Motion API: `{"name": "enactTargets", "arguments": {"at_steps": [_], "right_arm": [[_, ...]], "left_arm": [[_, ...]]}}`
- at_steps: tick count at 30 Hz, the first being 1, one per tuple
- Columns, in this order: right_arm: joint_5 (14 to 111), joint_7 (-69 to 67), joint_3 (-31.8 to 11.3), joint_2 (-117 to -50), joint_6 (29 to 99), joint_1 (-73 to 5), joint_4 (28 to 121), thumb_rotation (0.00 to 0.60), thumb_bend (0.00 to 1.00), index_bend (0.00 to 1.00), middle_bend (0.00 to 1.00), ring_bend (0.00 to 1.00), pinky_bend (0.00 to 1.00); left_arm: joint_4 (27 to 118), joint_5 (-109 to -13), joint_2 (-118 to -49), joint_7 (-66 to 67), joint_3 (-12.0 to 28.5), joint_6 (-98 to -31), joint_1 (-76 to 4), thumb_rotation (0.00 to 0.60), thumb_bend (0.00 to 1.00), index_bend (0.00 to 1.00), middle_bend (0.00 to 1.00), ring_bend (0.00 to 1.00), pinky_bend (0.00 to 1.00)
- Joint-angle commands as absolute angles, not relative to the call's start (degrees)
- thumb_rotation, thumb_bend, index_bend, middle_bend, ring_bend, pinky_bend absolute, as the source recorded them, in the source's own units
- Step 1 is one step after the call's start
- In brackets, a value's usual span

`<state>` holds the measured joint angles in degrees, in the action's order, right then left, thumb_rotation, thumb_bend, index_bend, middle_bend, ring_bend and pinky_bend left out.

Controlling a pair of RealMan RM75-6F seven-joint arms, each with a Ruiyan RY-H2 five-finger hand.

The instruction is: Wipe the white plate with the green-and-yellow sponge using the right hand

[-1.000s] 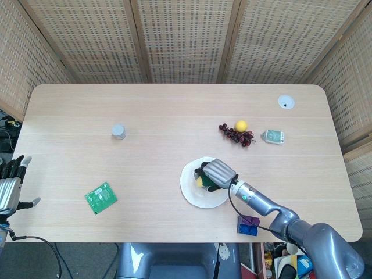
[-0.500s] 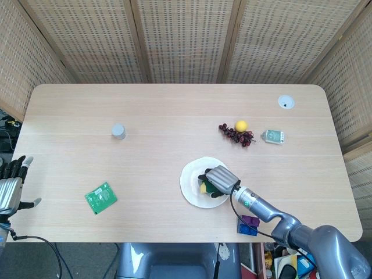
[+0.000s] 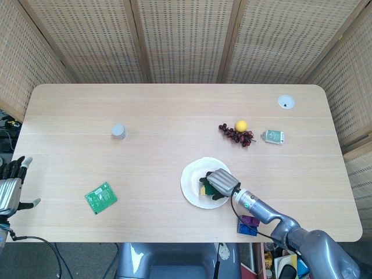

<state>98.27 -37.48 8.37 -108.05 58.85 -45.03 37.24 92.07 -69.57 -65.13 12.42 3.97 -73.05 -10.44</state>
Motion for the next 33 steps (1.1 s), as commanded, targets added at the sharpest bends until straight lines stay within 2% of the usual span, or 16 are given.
{"name": "enactTargets", "arguments": {"at_steps": [1, 7, 13, 22, 27, 33], "right_arm": [[98.51, -37.97, 8.46, -108.52, 59.25, -44.92, 36.54, 0.600, 0.40, 0.49, 0.57, 0.39, 0.60], [98.81, -38.45, 7.81, -108.10, 60.72, -45.55, 36.42, 0.600, 0.40, 0.49, 0.57, 0.39, 0.60], [97.59, -38.13, 5.33, -106.57, 61.83, -46.75, 38.67, 0.600, 0.41, 0.49, 0.57, 0.39, 0.60], [93.80, -35.98, 2.84, -108.29, 57.85, -46.54, 38.31, 0.600, 0.42, 0.50, 0.57, 0.39, 0.60], [93.94, -36.13, 3.77, -108.98, 54.45, -47.20, 36.20, 0.600, 0.43, 0.50, 0.57, 0.39, 0.60], [94.43, -37.61, 5.03, -109.28, 53.49, -46.60, 34.58, 0.600, 0.44, 0.50, 0.57, 0.39, 0.60]], "left_arm": [[92.11, -69.56, -65.11, 12.43, 3.99, -73.06, -10.46, 0.600, 0.00, 0.00, 0.00, 0.00, 0.00], [92.19, -69.57, -64.93, 12.10, 4.02, -73.09, -10.41, 0.600, 0.00, 0.00, 0.00, 0.00, 0.00], [92.21, -69.69, -64.84, 11.91, 3.99, -73.03, -10.44, 0.600, 0.00, 0.00, 0.00, 0.00, 0.00], [92.68, -70.37, -64.45, 11.38, 3.82, -73.50, -10.21, 0.600, 0.00, 0.00, 0.00, 0.00, 0.00], [92.59, -70.37, -64.51, 11.44, 3.82, -73.39, -10.29, 0.600, 0.00, 0.00, 0.00, 0.00, 0.00], [92.42, -70.20, -64.61, 11.56, 3.81, -73.30, -10.30, 0.600, 0.00, 0.00, 0.00, 0.00, 0.00]]}}
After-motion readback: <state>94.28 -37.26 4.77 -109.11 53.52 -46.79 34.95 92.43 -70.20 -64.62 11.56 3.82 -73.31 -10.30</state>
